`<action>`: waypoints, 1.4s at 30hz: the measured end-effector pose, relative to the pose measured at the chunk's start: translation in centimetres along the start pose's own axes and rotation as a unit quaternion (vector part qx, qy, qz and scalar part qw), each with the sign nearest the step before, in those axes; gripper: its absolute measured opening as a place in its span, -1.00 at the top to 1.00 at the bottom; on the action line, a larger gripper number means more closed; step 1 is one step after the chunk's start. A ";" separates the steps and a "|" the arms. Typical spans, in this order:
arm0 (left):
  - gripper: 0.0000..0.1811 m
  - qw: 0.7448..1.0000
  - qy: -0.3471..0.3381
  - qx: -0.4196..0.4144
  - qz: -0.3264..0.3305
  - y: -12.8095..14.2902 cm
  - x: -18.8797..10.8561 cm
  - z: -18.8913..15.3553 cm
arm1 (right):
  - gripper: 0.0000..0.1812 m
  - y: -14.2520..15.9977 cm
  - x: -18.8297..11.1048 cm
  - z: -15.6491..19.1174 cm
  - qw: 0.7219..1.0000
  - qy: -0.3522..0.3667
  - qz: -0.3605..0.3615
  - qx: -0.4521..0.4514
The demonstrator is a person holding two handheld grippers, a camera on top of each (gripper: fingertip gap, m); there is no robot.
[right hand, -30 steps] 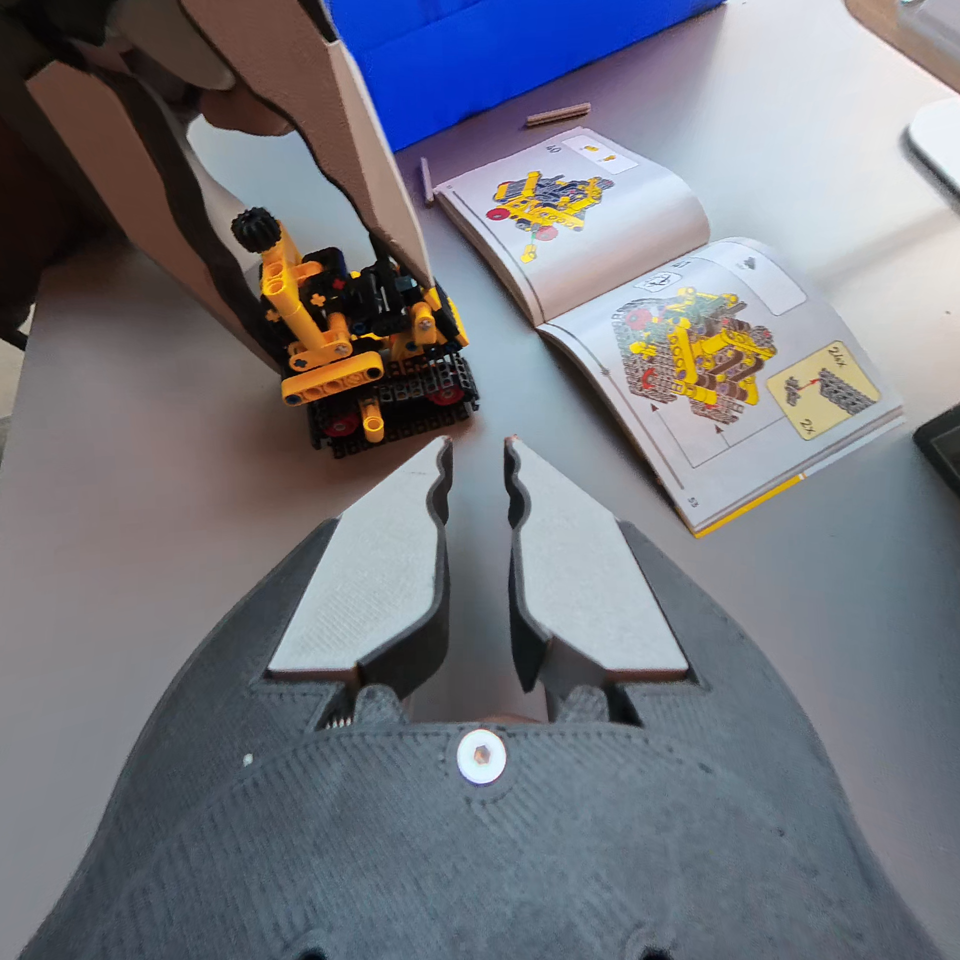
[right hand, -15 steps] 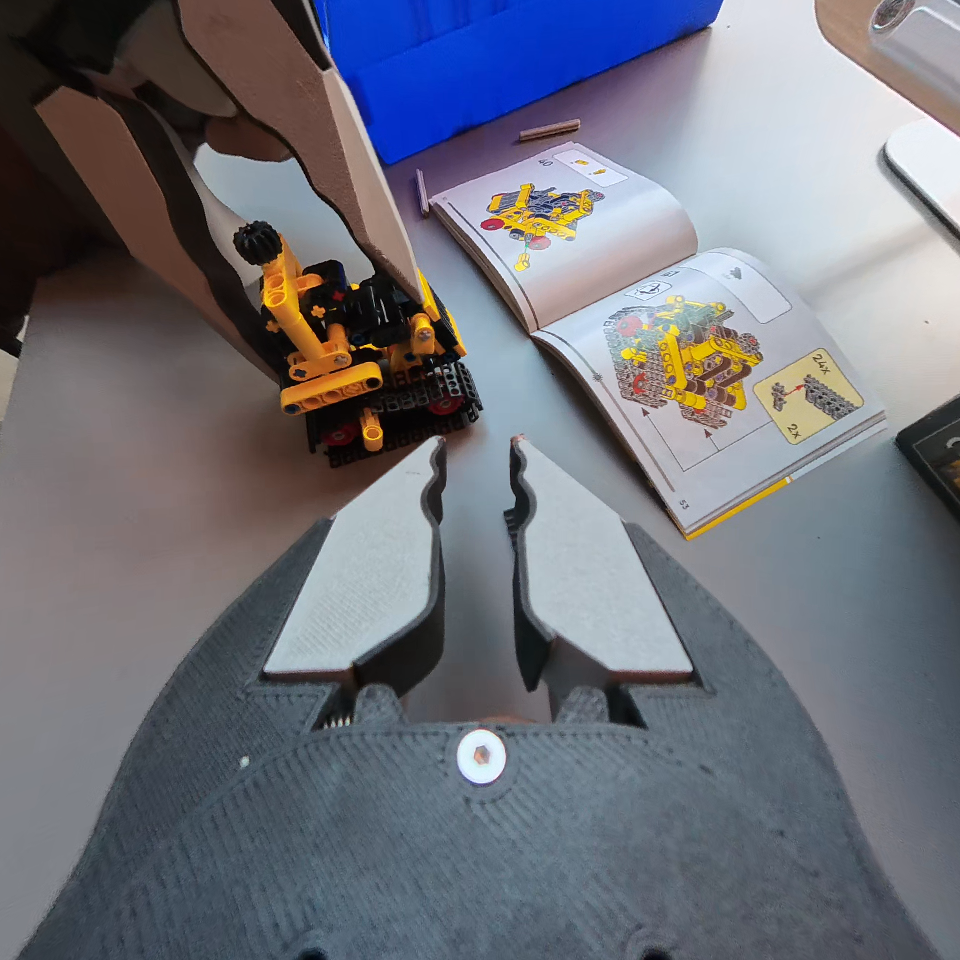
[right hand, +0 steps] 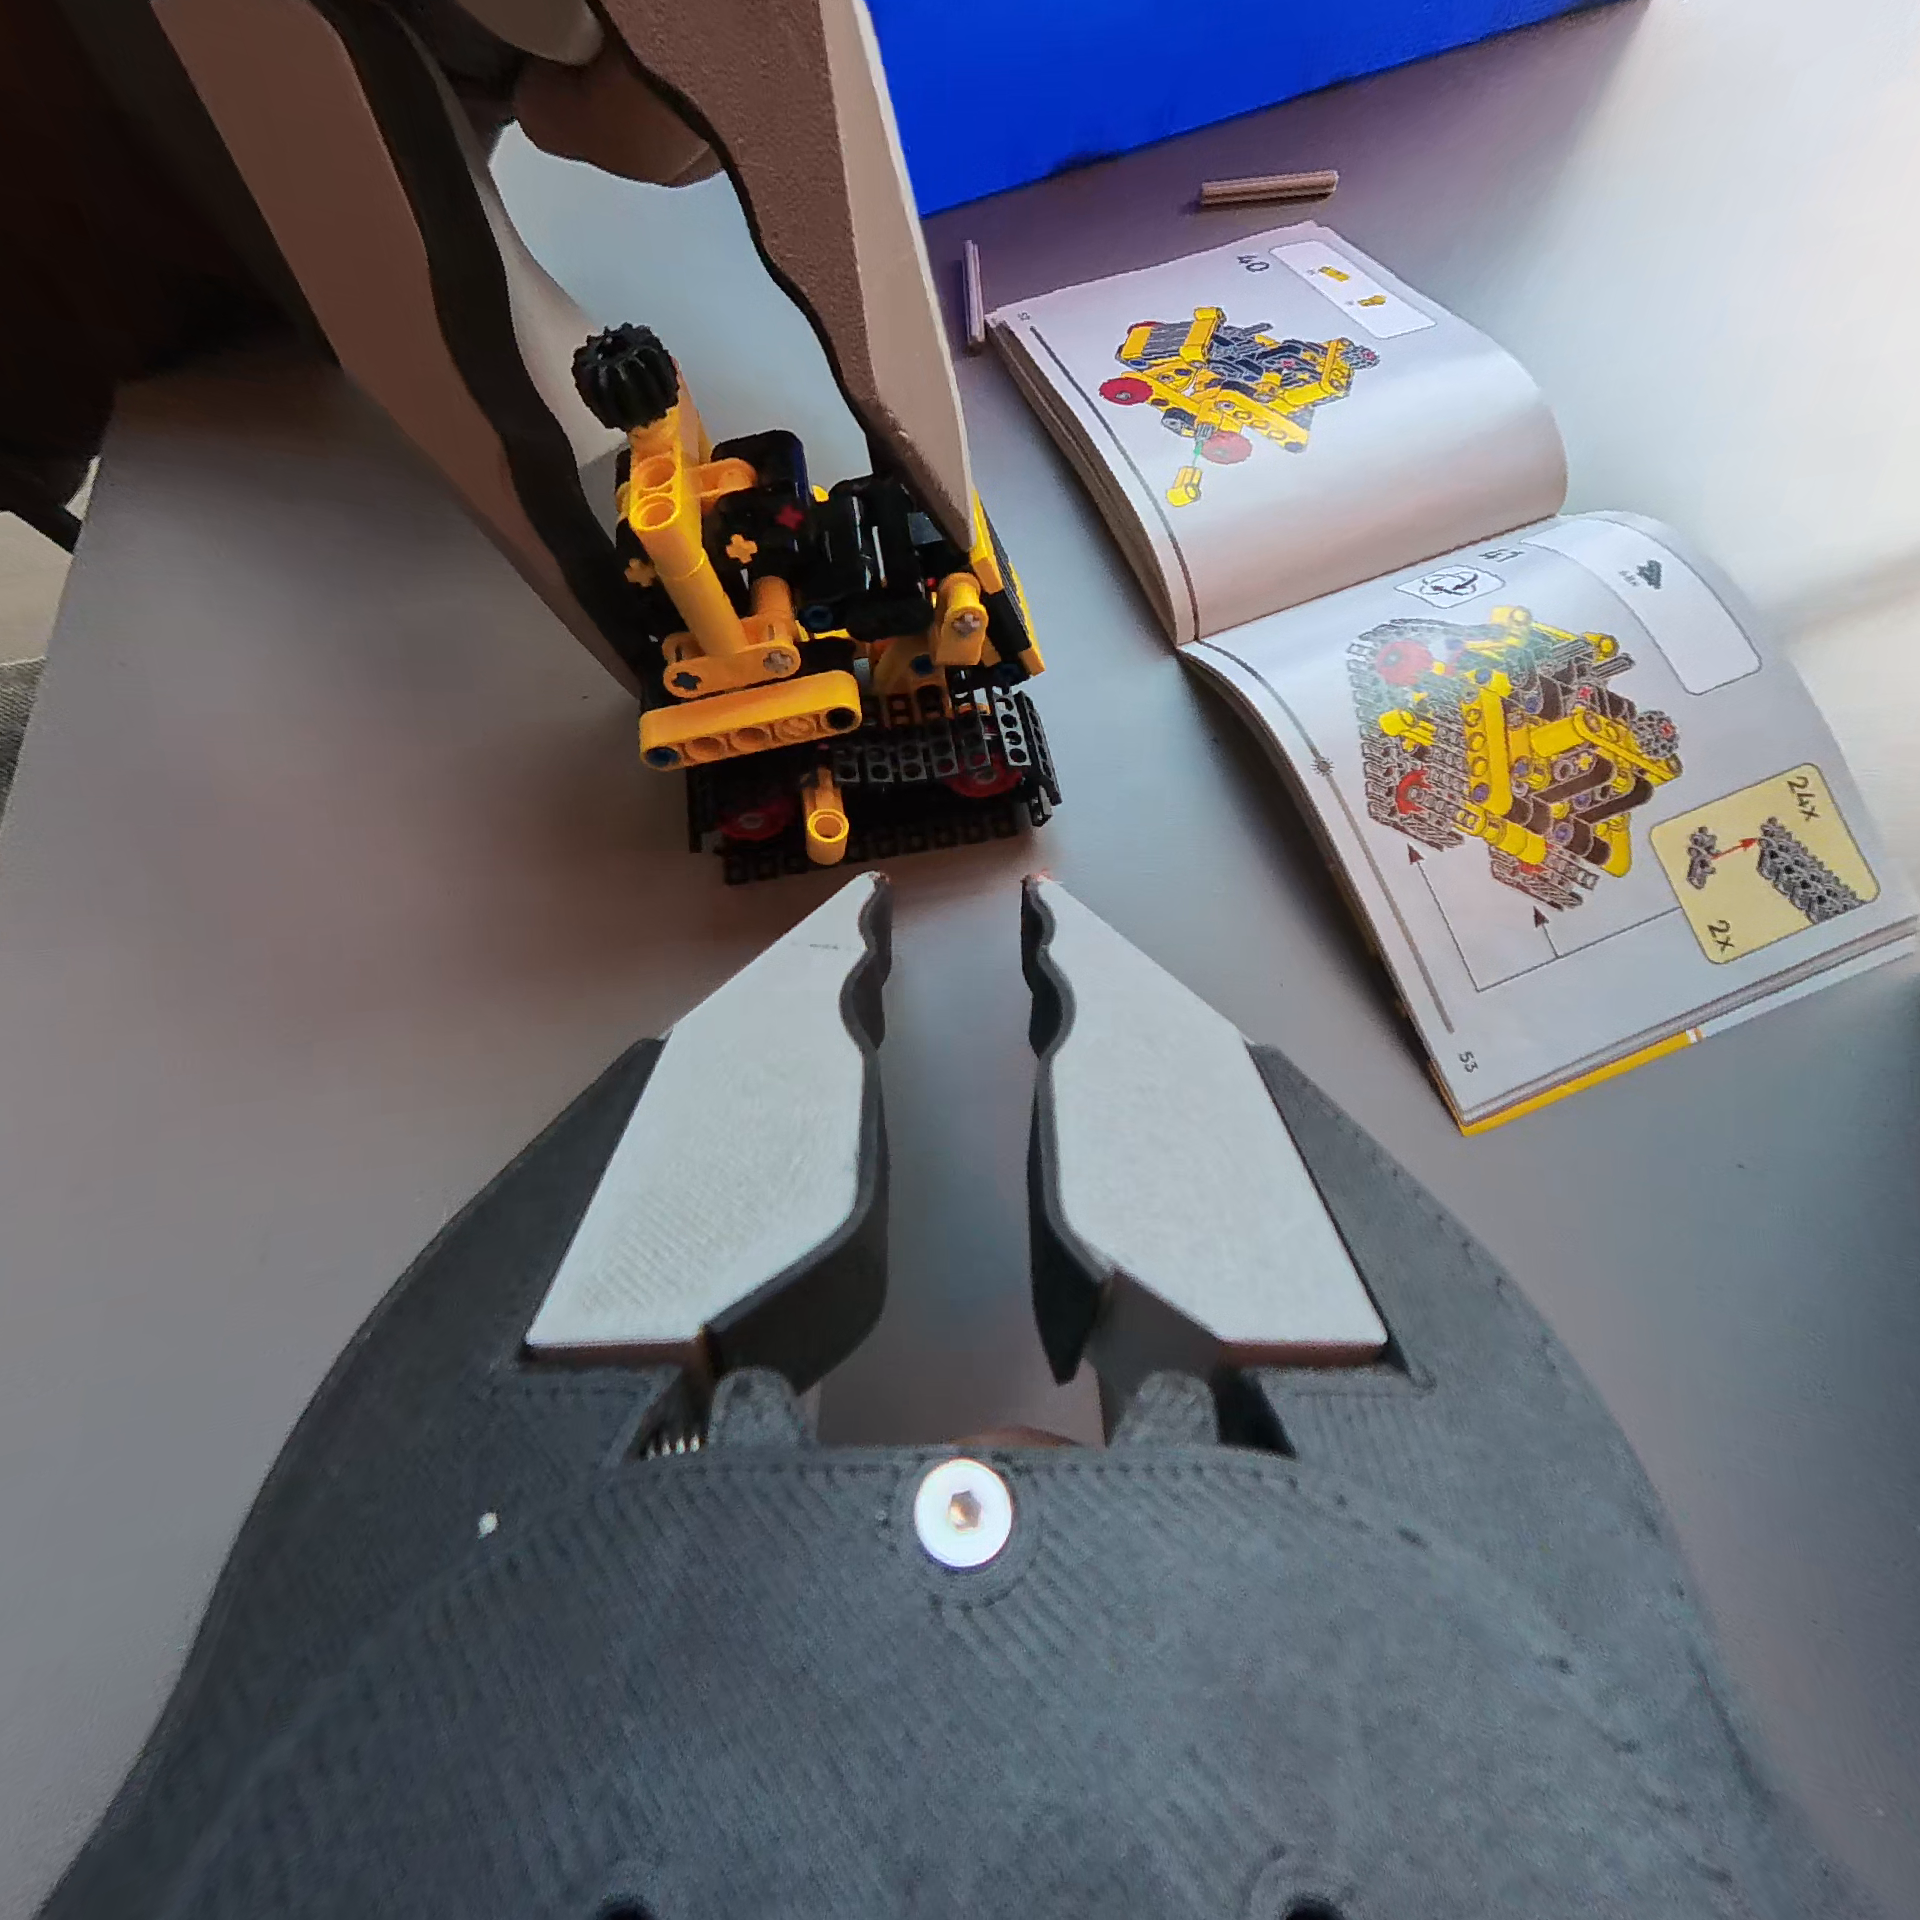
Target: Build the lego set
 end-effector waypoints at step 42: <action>0.33 1.000 -0.004 -0.017 -0.024 0.1 0.1 0.0 | 0.81 -2.3 -2.2 -4.1 0.982 0.053 -0.140 0.117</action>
Point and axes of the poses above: each gripper's, where its closed fingertips meet, x out along the fingers, y out of its underside, z = x × y across the jaws, the point moved 4 cm from there along -x, back along the fingers, and after that the axes turned 4 degrees about -z, right-handed, at the moved point
